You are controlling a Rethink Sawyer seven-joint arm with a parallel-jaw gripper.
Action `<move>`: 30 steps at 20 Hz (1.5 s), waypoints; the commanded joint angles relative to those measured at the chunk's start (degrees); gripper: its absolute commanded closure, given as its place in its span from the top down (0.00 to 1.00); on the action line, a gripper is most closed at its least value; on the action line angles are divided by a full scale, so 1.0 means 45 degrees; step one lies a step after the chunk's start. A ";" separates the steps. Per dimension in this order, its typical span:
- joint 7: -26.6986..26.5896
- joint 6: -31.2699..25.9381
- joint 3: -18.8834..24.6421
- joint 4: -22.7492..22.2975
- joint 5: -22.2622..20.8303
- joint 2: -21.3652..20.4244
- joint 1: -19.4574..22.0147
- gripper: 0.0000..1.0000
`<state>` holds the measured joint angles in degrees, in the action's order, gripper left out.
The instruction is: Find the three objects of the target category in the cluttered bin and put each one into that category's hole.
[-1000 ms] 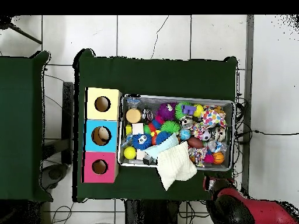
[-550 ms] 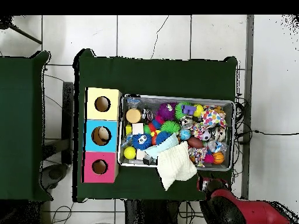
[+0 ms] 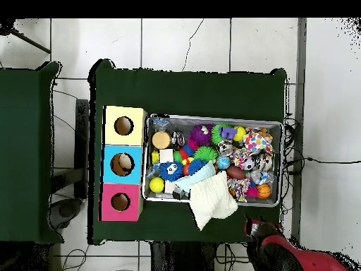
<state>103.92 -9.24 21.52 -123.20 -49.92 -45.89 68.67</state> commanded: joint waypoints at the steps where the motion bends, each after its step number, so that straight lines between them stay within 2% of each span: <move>1: 0.0412 0.0516 0.0545 -0.0844 -0.0176 -0.0017 0.0883 1.00; 5: 0.0177 0.0084 0.0676 -0.0869 -0.0045 0.0203 0.1472 1.00; 7: -0.0247 -0.0413 0.1049 -0.0759 0.0114 0.0099 0.1592 1.00; 13: -0.1060 -0.2358 0.2122 0.0046 0.1583 -0.0166 0.1421 1.00; 17: -0.1307 -0.3325 0.2307 0.0608 0.2188 -0.0322 0.1017 1.00; 21: -0.2011 -0.4167 0.2720 0.1068 0.2338 -0.0353 0.0847 1.00; 30: -0.1614 -0.5445 0.2787 0.2664 0.2797 0.0320 0.0182 1.00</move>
<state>103.92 -26.75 29.20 -122.36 -39.84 -46.83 71.61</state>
